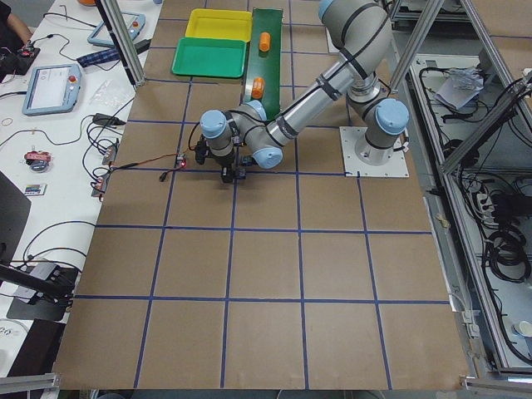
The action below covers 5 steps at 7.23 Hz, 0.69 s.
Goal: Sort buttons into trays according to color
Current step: 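Move the left gripper down over a green-capped button, then grasp the green-capped button with the left gripper and lift it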
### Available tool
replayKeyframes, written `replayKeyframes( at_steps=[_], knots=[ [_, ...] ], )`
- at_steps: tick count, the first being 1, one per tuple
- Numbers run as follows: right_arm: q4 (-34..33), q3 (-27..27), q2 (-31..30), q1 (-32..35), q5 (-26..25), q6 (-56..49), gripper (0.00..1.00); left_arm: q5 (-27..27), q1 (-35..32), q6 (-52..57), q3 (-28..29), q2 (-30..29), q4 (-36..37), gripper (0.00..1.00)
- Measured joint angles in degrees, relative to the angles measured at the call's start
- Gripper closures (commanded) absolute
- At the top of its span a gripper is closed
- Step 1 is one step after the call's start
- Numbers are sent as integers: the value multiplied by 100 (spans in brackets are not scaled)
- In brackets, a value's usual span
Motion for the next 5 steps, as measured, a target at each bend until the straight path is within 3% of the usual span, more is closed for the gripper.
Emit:
replayKeyframes(
  at_steps=[5],
  knots=[
    [-1,0,-1,2,0,-4,0,146,-168,10,196,362,-575,100]
  ],
)
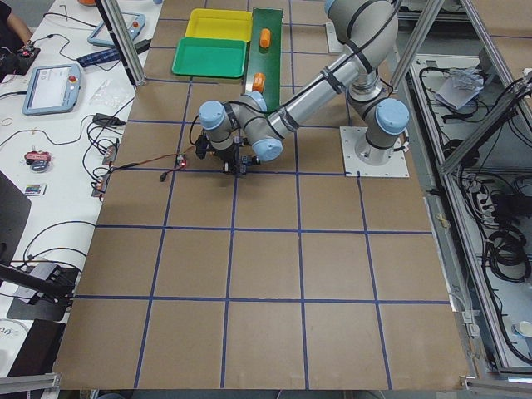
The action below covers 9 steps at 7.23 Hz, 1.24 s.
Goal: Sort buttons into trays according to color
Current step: 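Grasp the green-capped button with the left gripper and lift it, then lower the green button onto the belt and open the left gripper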
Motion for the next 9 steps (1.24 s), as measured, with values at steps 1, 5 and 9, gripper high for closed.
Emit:
replayKeyframes(
  at_steps=[1,5,9],
  knots=[
    [1,0,0,1,0,0,0,-11,-217,-153,121,230,-277,100],
    [0,0,0,-2,0,0,0,-277,-1725,-1744,-208,1246,-975,100],
    [2,0,0,-3,-6,-12,0,-285,-2377,-2070,-777,1375,-788,100]
  ],
)
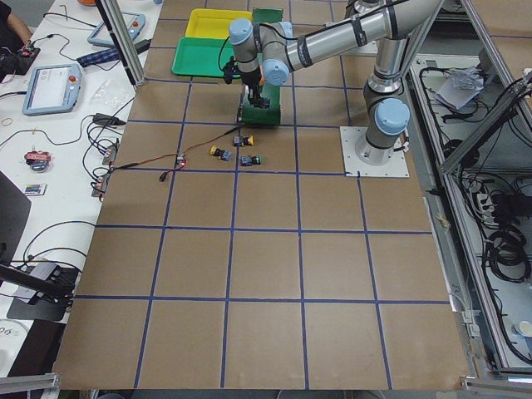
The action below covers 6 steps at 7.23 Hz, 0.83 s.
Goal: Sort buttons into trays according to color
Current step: 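Lower the green button onto the belt and open the left gripper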
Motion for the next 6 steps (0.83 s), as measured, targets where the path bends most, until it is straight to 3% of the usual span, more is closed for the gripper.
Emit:
replayKeyframes(
  at_steps=[2,4,5,6],
  knots=[
    [0,0,-3,0,-3,-5,0,-13,42,12,-24,-159,406,98],
    [0,0,-4,0,-3,-6,0,-31,34,-19,-81,-234,523,17],
    [0,0,-5,0,-3,-4,0,-36,9,-55,-164,-225,531,0],
    [0,0,-6,0,-3,-3,0,-35,-8,-76,-209,-201,534,0]
  ],
)
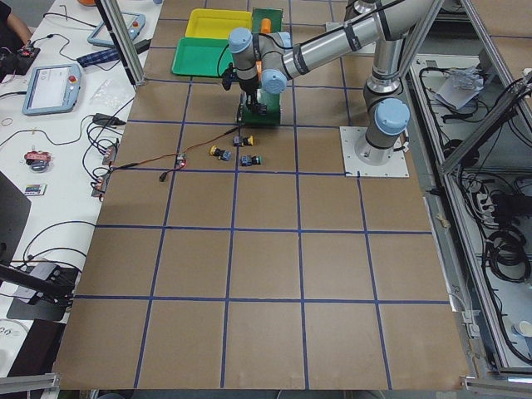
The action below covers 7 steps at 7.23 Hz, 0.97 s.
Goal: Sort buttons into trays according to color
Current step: 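Lower the green button onto the belt and open the left gripper, then grasp a yellow-capped button with the left gripper and lift it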
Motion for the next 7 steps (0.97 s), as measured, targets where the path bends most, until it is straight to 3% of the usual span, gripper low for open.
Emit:
replayKeyframes(
  at_steps=[4,7],
  knots=[
    [7,2,-27,0,6,-13,0,53,89,68,218,199,-74,0],
    [-40,83,-192,7,39,-33,0,111,959,895,872,-28,-156,0]
  ],
)
